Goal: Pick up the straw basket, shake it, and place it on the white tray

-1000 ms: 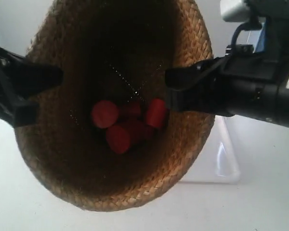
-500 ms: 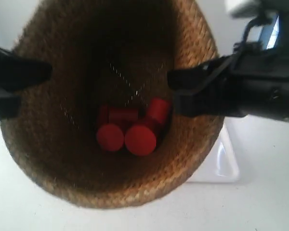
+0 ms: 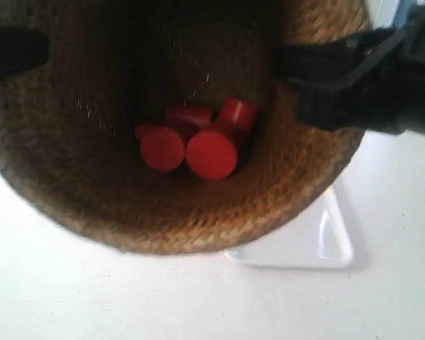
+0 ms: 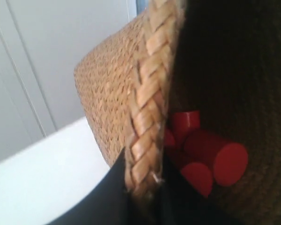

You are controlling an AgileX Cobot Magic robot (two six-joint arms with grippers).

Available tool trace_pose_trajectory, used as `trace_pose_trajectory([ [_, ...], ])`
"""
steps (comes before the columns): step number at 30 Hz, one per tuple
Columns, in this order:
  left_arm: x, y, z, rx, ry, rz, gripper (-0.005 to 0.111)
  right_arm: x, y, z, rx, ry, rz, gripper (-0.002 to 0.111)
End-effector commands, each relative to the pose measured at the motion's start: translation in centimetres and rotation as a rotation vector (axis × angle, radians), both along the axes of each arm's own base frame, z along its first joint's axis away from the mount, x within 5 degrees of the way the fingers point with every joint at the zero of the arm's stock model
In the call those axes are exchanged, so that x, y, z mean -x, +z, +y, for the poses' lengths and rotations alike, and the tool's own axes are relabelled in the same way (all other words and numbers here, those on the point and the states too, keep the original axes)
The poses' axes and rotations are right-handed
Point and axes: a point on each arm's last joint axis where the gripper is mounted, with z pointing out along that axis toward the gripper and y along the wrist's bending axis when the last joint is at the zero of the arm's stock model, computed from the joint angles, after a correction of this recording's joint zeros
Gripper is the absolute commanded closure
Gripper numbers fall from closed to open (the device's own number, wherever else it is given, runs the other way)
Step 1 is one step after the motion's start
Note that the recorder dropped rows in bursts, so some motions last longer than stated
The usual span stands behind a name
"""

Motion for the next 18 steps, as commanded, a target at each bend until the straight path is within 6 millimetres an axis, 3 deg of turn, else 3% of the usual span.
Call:
trace_pose_trajectory([
  [1, -3.5, -4.2, -1.4, -0.104, 0.032, 0.113, 0.107, -3.7, -2.9, 0.2, 0.077, -0.101, -0.012, 0.108],
  [2, -3.7, -4.0, -1.5, -0.04, 0.05, 0.182, 0.107, -4.0, -3.2, 0.3, 0.081, -0.095, 0.048, 0.108],
  [4, -2.6, -2.7, -1.4, -0.001, 0.038, 0.216, 0.107, -2.8, -1.9, 0.6, 0.064, -0.036, 0.141, 0.108],
  [8, 0.1, 0.8, -0.1, 0.016, -0.004, 0.013, 0.107, 1.1, 2.3, -0.3, -0.028, 0.027, -0.028, 0.108],
  [10, -0.6, -0.3, -0.4, -0.008, 0.0, 0.015, 0.107, 0.6, 1.6, -0.4, -0.015, -0.007, -0.101, 0.108],
  [11, -2.6, -2.8, -1.2, -0.045, 0.023, 0.077, 0.107, -1.3, -1.0, 0.0, 0.026, -0.049, -0.055, 0.108],
  [13, -3.3, -3.4, -1.7, 0.017, 0.043, 0.215, 0.107, -3.1, -3.3, 0.7, 0.074, -0.053, 0.12, 0.108],
  [14, -2.9, -2.7, -1.7, 0.035, 0.034, 0.216, 0.107, -2.7, -2.9, 0.9, 0.06, -0.032, 0.165, 0.108],
  [15, -1.0, -0.3, -1.2, 0.07, -0.004, 0.154, 0.107, -1.0, -0.7, 0.9, 0.028, 0.019, 0.14, 0.108],
  [16, -0.2, 0.6, -0.9, 0.083, -0.018, 0.11, 0.107, 0.0, 0.3, 0.7, 0.001, 0.038, 0.096, 0.108],
  [17, 0.8, 1.5, -0.1, 0.058, -0.025, 0.018, 0.107, 1.3, 1.7, 0.1, -0.041, 0.047, -0.002, 0.108],
  [18, 0.6, 1.2, -0.1, 0.027, -0.022, 0.001, 0.107, 1.3, 1.6, 0.0, -0.023, 0.036, -0.053, 0.108],
])
